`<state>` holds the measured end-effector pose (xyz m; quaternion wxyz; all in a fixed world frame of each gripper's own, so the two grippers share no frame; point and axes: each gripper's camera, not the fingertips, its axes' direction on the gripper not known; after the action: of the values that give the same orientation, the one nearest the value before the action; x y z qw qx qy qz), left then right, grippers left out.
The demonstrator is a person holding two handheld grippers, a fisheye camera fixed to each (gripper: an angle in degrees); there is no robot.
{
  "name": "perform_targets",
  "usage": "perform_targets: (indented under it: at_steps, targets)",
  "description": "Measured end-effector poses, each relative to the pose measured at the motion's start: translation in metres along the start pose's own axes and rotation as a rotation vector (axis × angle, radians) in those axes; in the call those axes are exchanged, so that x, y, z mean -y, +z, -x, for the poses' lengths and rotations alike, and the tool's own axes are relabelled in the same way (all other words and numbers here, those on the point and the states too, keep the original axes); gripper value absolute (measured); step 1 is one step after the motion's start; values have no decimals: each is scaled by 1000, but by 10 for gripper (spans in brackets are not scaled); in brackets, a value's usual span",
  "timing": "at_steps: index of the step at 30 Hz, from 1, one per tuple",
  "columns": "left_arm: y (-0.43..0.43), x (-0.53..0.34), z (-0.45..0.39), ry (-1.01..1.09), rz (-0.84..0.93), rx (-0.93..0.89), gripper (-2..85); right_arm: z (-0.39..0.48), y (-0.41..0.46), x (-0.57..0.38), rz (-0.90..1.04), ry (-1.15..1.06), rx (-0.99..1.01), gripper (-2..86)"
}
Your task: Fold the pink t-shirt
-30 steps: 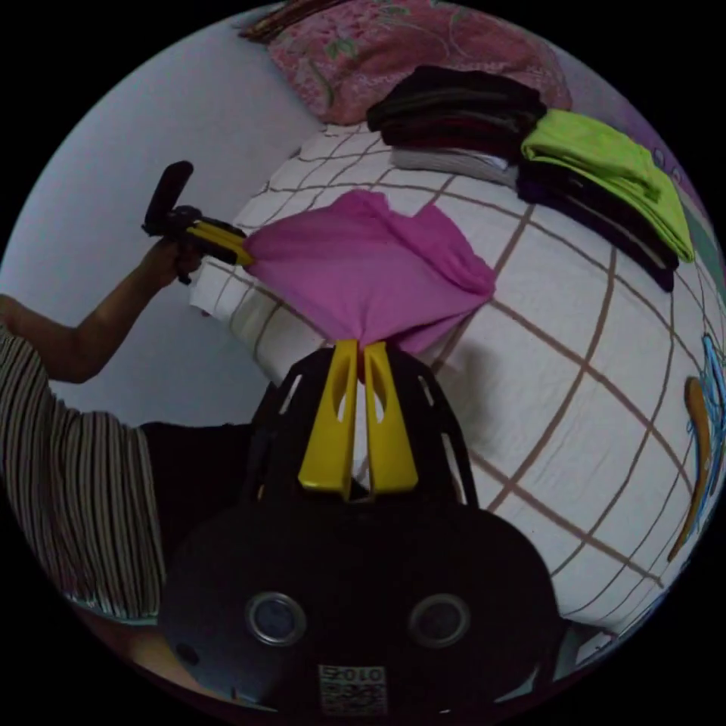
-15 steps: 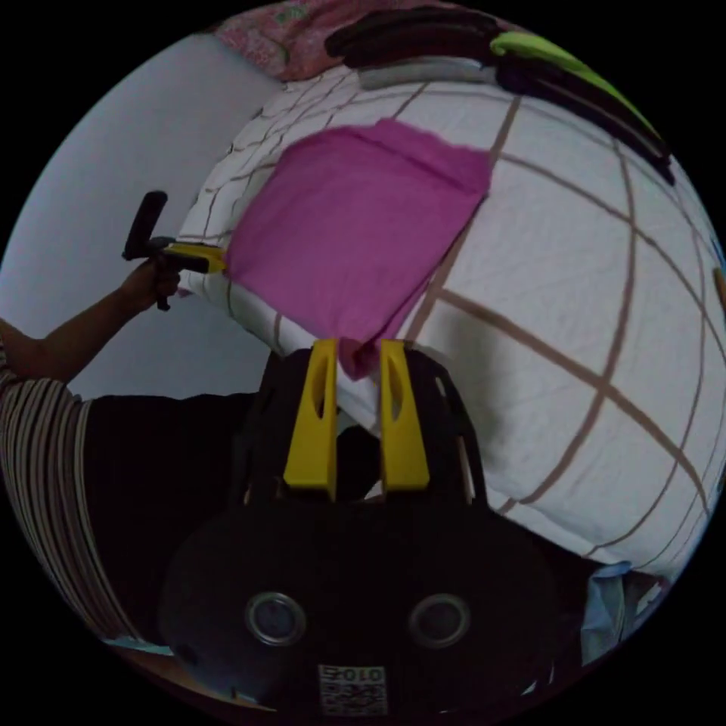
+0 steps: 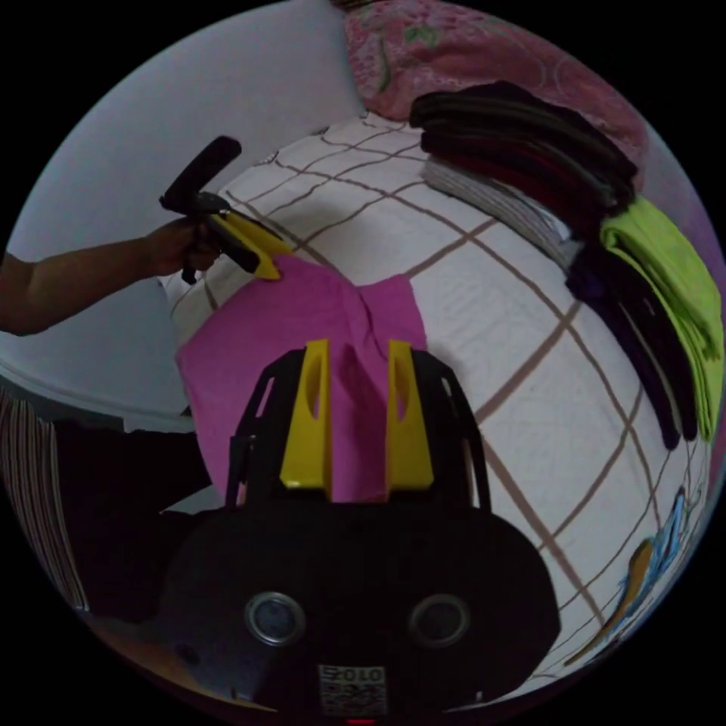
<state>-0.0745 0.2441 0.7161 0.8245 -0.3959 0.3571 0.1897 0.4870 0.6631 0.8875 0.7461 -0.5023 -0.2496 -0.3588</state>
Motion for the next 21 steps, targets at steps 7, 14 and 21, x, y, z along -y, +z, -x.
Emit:
perform_targets:
  at_steps: [7,14,21]
  targets:
    - [-37,-35,-66,233,-135,112,23,45,-12,6,14,-36,-53,40]
    - [-55,-83,-147,565,-139,173,6,95,-58,-19,-90,-77,-129,36]
    - [-66,-101,-204,727,-144,171,3,120,-66,-10,-125,-86,-201,94]
